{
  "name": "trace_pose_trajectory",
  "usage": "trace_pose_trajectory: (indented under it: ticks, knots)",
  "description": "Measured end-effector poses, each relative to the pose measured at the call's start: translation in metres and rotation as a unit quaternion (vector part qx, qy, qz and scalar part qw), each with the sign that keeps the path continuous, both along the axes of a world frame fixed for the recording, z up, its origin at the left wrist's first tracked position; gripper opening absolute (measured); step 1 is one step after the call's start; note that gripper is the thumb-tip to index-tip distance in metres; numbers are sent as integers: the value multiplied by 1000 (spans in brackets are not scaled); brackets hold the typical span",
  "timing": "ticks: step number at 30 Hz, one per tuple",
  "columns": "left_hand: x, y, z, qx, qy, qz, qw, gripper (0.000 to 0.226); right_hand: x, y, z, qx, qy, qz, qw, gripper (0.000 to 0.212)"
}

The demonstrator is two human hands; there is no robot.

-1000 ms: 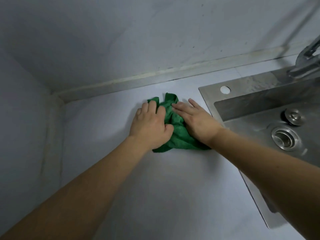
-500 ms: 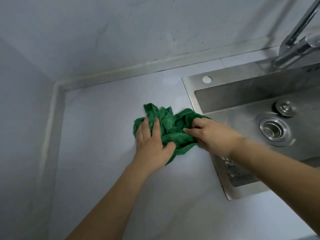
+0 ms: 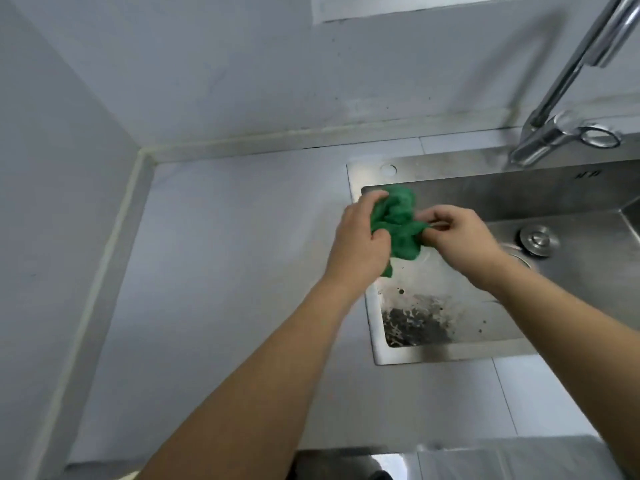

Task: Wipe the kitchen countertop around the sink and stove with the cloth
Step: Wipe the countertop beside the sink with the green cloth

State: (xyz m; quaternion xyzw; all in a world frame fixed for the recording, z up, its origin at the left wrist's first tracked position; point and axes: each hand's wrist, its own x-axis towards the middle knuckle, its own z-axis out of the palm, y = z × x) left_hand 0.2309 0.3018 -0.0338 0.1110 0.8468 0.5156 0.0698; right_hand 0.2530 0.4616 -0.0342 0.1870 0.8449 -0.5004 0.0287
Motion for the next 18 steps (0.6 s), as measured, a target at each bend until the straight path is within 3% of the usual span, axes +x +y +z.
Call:
trace_pose_trajectory:
  ticks: [1, 3, 7, 10, 13, 16, 18]
  knots:
    - [-8, -25, 4, -28, 23, 0, 999, 62, -4, -13, 7, -58, 3, 21, 998, 26]
    - [-24, -87, -7, -129, 44, 27, 990, 67, -6, -35, 17, -82, -13, 93, 992, 31]
    - [-12, -154, -60, -268, -116, 98, 951, 52, 7, -35, 8, 18, -61, 105, 993, 48]
    - [21, -98, -86, -338, -7, 67, 939, 59, 26, -17, -5, 88, -118, 90, 985, 57]
    - [63, -29, -86, -288, 63, 12, 956, 35, 41, -1, -12, 136, -150, 60, 977, 59]
    - [74, -12, -70, -163, 19, -14, 986, 26, 45, 7, -6, 150, -152, 18, 977, 59]
    - [57, -38, -54, -52, -11, 26, 998, 23, 42, 0, 1, 157, -137, 22, 978, 59]
